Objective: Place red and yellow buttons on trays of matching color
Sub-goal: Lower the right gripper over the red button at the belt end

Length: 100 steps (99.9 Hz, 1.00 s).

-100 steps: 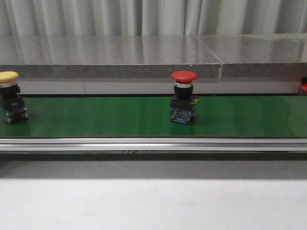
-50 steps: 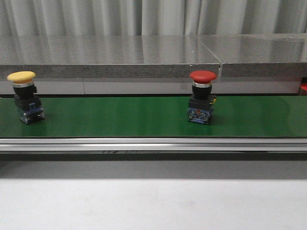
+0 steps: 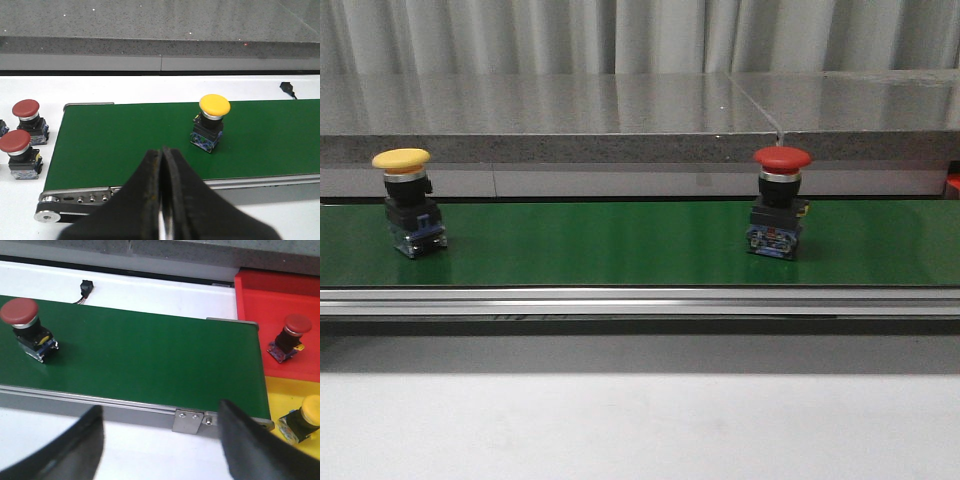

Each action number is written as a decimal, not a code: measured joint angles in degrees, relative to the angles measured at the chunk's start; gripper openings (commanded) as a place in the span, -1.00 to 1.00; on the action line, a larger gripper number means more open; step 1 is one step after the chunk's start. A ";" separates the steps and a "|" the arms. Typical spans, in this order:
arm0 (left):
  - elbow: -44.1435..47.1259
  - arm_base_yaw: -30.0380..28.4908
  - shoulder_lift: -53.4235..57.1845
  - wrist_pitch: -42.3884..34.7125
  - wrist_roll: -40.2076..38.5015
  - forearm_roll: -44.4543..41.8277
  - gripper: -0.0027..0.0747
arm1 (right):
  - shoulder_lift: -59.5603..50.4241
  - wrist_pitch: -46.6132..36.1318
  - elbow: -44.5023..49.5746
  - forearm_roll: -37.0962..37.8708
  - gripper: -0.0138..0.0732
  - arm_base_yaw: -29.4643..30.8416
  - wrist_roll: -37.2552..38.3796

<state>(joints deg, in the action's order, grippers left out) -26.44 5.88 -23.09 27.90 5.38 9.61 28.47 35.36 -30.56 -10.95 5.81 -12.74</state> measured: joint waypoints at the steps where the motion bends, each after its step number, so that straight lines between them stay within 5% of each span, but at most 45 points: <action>1: 0.00 0.00 0.00 0.00 0.00 0.00 -0.98 | 0.00 -0.01 0.00 0.00 0.84 0.00 0.00; 38: 0.14 0.00 0.00 0.00 0.00 0.00 -0.98 | 3.18 -0.01 0.00 -0.25 0.80 0.00 0.00; 100: 0.26 0.00 0.00 0.00 0.00 0.00 -0.98 | 30.08 -0.01 -10.85 -1.78 0.80 -5.77 0.00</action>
<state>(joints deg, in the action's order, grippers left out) -26.18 5.88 -23.09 27.90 5.38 9.61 58.56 35.36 -41.40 -12.72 0.04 -12.74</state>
